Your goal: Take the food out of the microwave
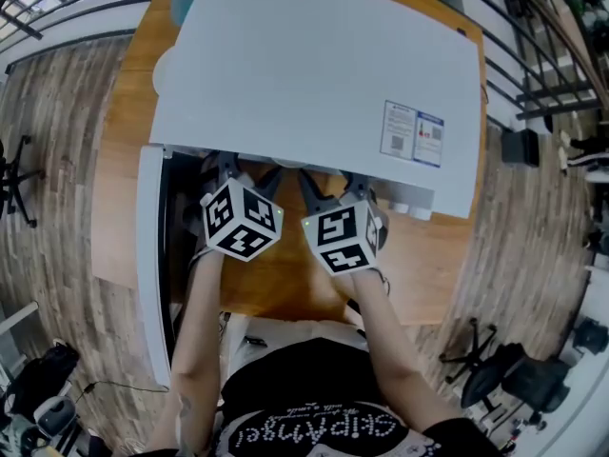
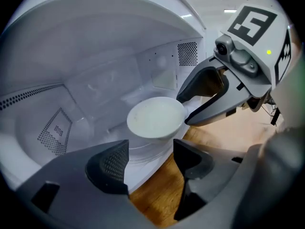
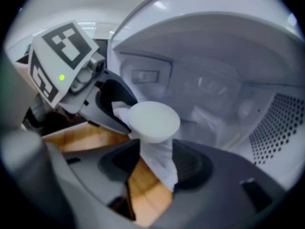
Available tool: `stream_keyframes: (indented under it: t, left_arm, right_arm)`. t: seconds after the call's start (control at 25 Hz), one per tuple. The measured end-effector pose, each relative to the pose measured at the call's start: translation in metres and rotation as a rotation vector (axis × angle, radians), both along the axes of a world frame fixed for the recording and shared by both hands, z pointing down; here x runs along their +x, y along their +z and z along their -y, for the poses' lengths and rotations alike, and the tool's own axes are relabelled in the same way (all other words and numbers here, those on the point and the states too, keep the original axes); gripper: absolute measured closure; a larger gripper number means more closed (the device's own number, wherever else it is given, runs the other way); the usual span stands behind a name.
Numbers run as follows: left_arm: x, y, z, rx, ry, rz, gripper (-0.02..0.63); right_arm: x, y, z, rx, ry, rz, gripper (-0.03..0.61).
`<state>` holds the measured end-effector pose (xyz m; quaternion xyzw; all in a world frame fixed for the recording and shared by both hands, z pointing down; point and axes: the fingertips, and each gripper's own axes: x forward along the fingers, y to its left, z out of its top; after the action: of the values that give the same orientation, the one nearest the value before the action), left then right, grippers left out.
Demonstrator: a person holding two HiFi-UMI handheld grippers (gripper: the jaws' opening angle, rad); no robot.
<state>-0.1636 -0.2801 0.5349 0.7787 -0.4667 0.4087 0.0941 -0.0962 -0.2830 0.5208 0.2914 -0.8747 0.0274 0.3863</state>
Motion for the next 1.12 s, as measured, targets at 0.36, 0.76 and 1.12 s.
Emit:
stream_keyframes:
  t: [0.36, 0.76, 1.12]
  left_arm:
    - [0.001, -0.003, 0.006, 0.023, 0.003, 0.049, 0.305]
    - [0.010, -0.012, 0.006, 0.044, -0.014, -0.020, 0.311]
    - [0.011, -0.014, -0.001, 0.048, -0.037, -0.061, 0.314]
  right_arm:
    - [-0.005, 0.002, 0.005, 0.006, 0.020, -0.033, 0.365]
    - [-0.007, 0.001, 0.008, 0.008, 0.022, -0.011, 0.365]
    - [-0.007, 0.000, 0.003, 0.008, 0.000, -0.019, 0.365]
